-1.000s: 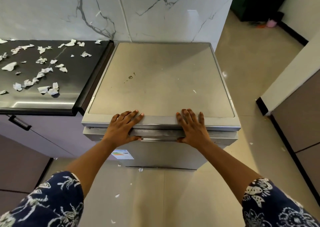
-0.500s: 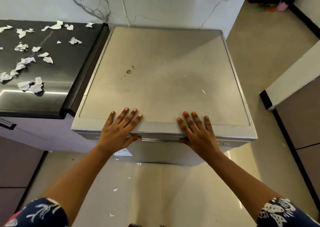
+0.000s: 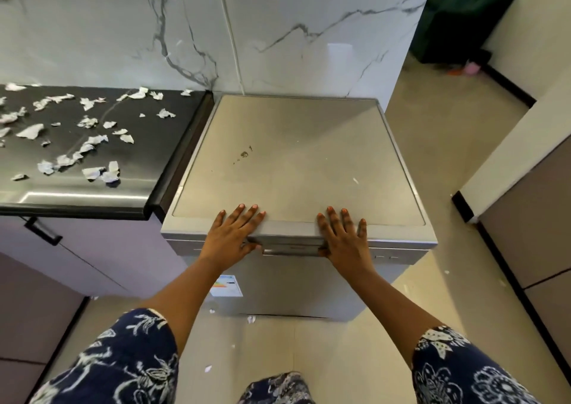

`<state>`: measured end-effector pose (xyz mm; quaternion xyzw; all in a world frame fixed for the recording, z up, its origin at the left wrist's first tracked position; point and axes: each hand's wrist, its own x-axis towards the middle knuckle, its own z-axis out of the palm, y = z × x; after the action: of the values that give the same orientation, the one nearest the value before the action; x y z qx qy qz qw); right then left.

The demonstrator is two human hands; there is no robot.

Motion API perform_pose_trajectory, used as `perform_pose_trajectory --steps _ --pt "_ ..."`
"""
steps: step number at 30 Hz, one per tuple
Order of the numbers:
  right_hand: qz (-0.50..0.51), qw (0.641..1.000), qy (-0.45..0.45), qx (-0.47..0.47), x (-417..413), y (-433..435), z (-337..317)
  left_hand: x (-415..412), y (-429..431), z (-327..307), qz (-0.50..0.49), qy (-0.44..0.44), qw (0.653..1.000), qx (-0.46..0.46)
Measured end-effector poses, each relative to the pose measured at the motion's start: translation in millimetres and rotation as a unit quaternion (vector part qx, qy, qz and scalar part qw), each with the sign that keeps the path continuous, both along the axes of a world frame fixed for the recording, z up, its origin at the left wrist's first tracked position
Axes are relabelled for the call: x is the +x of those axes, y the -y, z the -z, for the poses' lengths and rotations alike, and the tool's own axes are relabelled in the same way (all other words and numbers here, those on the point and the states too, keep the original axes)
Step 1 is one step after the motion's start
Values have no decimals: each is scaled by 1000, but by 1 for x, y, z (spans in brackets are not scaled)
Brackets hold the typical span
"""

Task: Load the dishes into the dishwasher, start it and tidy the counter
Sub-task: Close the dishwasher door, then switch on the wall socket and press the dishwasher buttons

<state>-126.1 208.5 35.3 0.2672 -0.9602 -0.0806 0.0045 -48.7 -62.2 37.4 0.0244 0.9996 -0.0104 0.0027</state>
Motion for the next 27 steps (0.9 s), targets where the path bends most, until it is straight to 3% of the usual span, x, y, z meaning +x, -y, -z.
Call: perform_pose_trajectory --steps 5,8,15,23,27 --pt "-26 999 13 34 -2 0 -4 -2 0 7 18 -49 998 -25" --pt "-6 998 27 48 -3 2 -7 0 -6 7 -4 -29 999 -16" --pt "42 997 63 -31 0 38 -37 6 15 -17 -40 22 997 69" --pt "1 989 41 -145 -76 173 -104 -48 158 -90 -141 -182 965 124" --pt "-3 976 28 -216 -130 265 -140 -108 242 -144 -133 -272 943 136"
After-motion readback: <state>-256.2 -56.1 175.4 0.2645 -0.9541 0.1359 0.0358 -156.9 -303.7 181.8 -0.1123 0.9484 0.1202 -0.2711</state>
